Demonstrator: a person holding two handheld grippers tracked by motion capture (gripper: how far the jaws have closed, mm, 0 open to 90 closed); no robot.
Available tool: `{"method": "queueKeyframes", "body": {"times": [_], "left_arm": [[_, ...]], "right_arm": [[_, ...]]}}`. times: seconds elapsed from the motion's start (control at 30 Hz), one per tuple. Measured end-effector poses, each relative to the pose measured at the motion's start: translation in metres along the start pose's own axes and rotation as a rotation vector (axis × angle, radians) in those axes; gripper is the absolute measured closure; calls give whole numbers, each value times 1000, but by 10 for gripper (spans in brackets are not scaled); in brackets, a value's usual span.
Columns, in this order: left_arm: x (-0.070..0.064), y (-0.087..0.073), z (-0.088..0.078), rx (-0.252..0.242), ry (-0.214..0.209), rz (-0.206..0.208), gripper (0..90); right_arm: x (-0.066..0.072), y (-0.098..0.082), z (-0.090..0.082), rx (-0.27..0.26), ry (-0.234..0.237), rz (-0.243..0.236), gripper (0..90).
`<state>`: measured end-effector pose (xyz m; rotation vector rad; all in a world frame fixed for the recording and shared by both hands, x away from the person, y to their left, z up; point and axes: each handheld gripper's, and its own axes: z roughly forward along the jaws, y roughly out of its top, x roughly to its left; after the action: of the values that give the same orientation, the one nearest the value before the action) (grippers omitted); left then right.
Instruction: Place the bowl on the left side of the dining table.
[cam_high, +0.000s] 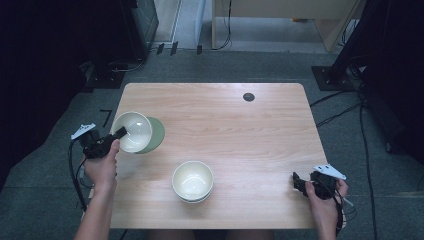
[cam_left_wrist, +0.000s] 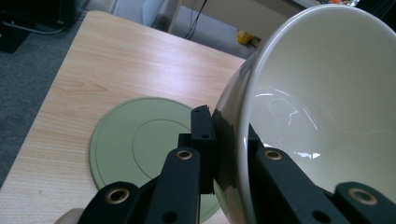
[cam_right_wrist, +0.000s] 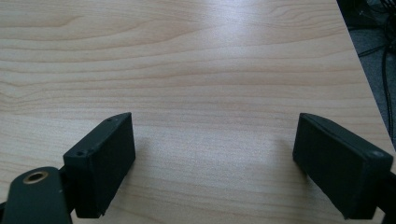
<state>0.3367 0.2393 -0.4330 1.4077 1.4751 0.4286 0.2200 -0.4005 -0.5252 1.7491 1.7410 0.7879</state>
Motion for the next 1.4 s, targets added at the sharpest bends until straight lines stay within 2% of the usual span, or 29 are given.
{"method": "queueKeyframes", "body": {"times": [0.17, 0.33, 0.37, 0.4, 0.47, 0.6, 0.73, 0.8, 0.83, 0.9, 0.93, 0.97, 1.03, 1.07, 1.4], "left_arm": [[5, 3, 11, 39, 26, -5, 844], [15, 7, 23, 90, 58, -35, 844], [17, 9, 29, 119, 72, -43, 844], [17, 9, 29, 119, 72, -43, 844], [21, 11, 35, 154, 78, -65, 844], [30, 15, 48, 235, 68, -137, 844], [34, 19, 59, 299, 91, -159, 844], [36, 20, 64, 321, 98, -169, 844], [37, 22, 68, 337, 117, -165, 844], [38, 22, 71, 340, 119, -175, 844], [40, 22, 73, 348, 111, -192, 844], [44, 22, 76, 353, 101, -229, 844], [44, 22, 78, 352, 111, -229, 845], [45, 21, 81, 361, 136, -220, 844], [46, 16, 93, 407, 192, -198, 844]], "right_arm": [[0, 0, 0, 0, 0, 0, 126], [0, 0, 0, 0, 1, -1, 125], [0, 0, 0, 0, 0, -2, 125], [0, 0, 0, 0, 0, -2, 125], [0, 0, 0, 1, 1, -1, 125], [0, 0, 0, 1, 1, -1, 125], [0, 0, 0, 1, 1, -1, 125], [0, 0, 0, 1, 1, -1, 125], [0, 0, 0, 1, 1, -1, 125], [0, 0, 0, 0, 0, -2, 125], [0, 0, 0, 1, 1, -1, 125], [0, 0, 0, 1, 1, -1, 125], [0, 0, 0, 1, 1, -1, 125], [0, 0, 0, 1, 1, -1, 125], [0, 0, 0, 1, 1, -1, 125]]}}
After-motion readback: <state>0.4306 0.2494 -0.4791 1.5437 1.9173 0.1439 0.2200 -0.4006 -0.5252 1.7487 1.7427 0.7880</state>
